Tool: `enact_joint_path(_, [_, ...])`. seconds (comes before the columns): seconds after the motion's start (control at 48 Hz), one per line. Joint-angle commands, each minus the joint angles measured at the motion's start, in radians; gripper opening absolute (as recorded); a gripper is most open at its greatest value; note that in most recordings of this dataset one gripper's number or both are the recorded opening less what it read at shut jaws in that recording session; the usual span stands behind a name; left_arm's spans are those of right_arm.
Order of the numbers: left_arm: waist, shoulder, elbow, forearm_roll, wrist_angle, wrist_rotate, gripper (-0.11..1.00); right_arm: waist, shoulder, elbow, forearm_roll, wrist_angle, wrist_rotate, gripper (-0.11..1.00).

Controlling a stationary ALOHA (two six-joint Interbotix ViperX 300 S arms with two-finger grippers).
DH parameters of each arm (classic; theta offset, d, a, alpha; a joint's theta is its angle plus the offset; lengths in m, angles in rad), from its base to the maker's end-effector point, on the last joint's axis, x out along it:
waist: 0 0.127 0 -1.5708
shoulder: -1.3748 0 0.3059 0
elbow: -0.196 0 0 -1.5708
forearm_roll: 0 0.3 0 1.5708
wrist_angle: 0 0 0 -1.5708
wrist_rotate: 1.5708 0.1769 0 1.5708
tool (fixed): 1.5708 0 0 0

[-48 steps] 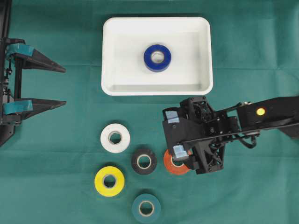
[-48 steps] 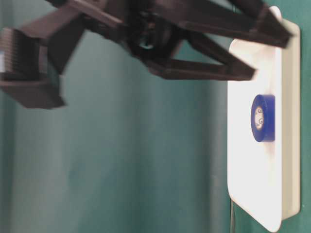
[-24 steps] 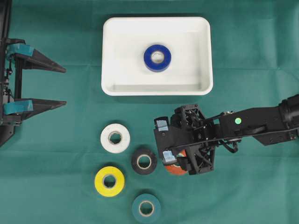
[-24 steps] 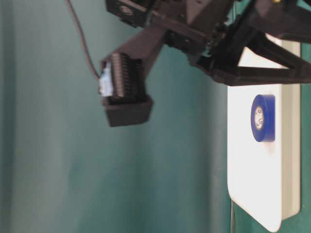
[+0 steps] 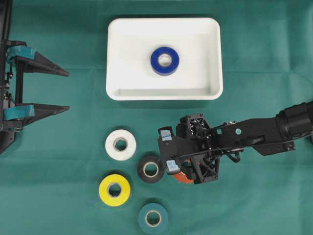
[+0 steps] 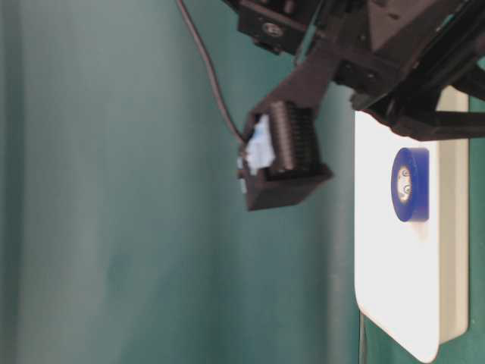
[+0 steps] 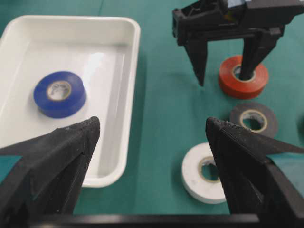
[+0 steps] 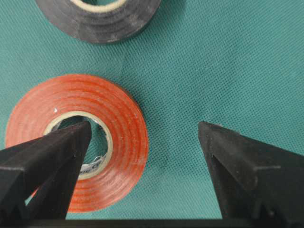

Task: Pick up the tape from a random location and place it into the white case.
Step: 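Lower the right gripper fingers into the red roll's hole and close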

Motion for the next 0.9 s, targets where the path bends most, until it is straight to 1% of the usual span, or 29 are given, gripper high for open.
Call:
enact_joint_path(0.0, [0.003,0.006,-0.012,0.0,-0.005,0.0,0.94,-0.002,-0.008,-0.008,0.002,-0.011,0.002,0.91])
enact_joint_path(0.229, [0.006,0.006,-0.012,-0.002,-0.003,0.0,0.94,0.0,-0.008,-0.008,0.002,-0.015,0.002,0.9])
enact_joint_path(0.334, [0.006,0.005,-0.012,-0.002,-0.003,-0.002,0.94,-0.002,-0.006,-0.008,0.0,-0.015,0.002,0.86])
enact_joint_path(0.396, [0.006,0.006,-0.012,-0.002,-0.003,0.0,0.94,-0.002,-0.006,-0.008,0.0,-0.015,0.0,0.75])
enact_joint_path(0.563, [0.006,0.005,-0.012,-0.002,-0.003,0.0,0.94,-0.002,-0.008,-0.008,0.0,-0.011,0.0,0.35])
enact_joint_path(0.605, [0.006,0.006,-0.012,-0.002,-0.003,-0.002,0.94,-0.002,-0.008,-0.008,0.0,-0.011,-0.002,0.29])
enact_joint_path(0.876, [0.006,0.006,-0.012,-0.002,-0.003,0.0,0.94,-0.002,-0.008,-0.011,0.0,-0.011,-0.002,0.29])
